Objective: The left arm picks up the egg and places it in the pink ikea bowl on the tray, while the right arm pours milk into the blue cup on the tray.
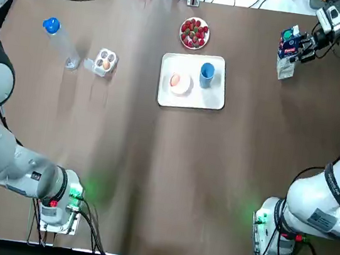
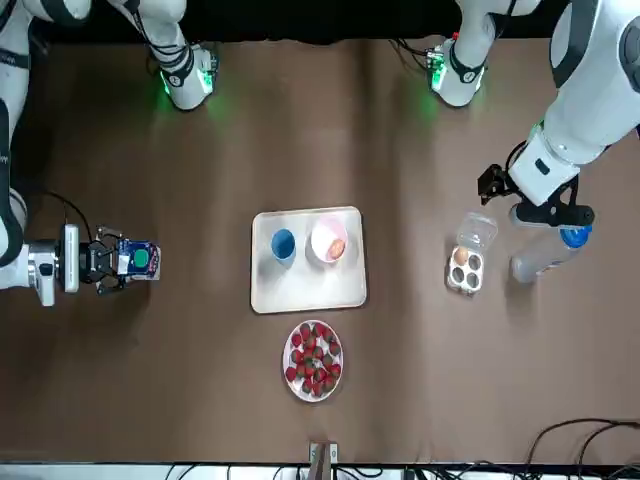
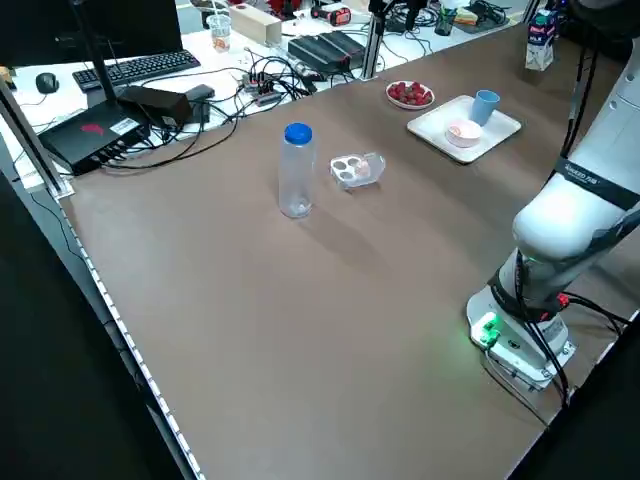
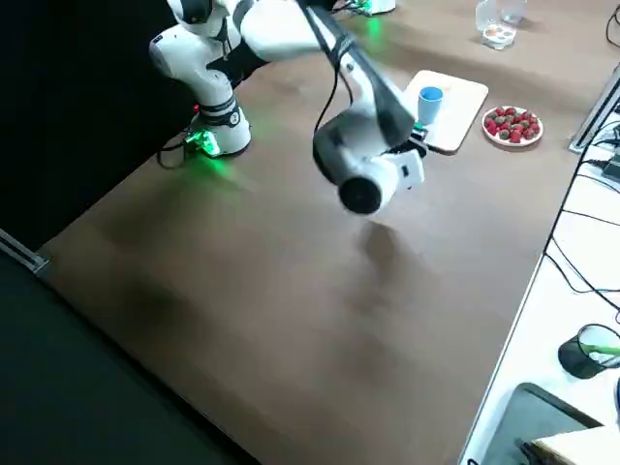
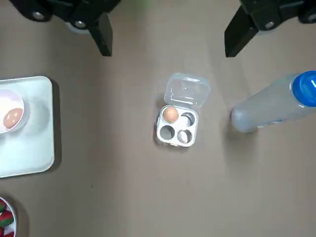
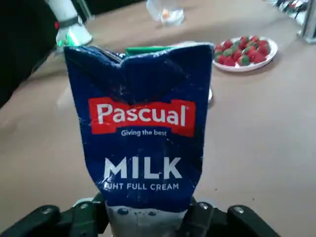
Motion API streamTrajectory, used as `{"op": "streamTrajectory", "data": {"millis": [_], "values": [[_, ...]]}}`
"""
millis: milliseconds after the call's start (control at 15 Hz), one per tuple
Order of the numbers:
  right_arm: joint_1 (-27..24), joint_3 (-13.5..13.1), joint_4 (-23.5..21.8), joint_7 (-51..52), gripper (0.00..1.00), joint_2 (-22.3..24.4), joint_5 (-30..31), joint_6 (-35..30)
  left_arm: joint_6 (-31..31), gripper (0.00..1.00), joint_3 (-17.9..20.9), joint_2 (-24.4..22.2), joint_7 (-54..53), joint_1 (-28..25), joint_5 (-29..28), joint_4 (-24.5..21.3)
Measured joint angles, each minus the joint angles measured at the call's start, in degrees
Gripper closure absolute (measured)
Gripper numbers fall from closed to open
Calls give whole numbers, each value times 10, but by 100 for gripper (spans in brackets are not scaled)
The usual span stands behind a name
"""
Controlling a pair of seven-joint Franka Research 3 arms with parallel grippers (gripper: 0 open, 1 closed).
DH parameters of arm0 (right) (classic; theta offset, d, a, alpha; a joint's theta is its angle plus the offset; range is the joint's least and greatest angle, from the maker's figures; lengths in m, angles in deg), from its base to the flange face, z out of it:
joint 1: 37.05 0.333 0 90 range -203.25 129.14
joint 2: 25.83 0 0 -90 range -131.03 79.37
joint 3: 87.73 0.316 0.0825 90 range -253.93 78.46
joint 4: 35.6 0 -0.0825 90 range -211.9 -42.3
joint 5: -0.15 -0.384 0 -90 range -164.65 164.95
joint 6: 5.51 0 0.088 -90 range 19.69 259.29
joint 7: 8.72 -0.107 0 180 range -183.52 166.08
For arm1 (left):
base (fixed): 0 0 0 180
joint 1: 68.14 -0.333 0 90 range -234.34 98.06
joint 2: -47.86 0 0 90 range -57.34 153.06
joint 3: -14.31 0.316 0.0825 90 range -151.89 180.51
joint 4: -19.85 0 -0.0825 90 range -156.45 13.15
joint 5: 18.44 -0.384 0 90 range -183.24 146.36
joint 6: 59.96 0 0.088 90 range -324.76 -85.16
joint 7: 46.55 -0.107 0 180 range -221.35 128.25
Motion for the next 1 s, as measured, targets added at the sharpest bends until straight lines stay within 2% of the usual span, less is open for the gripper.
{"op": "streamTrajectory", "data": {"millis": [200, 467, 1000], "values": [[-25, 0, 0, 35, 46, -35, -46, -29, 0, 0, 0, -11, 4, -4, 0, 2], [-39, 0, 0, 74, 45, -73, -76, -44, 7, 0, 2, -27, 46, -6, 1, 3], [-62, 1, 4, 168, 45, -130, -87, -63, 20, 0, 3, -29, 40, -7, 1, 2]]}}
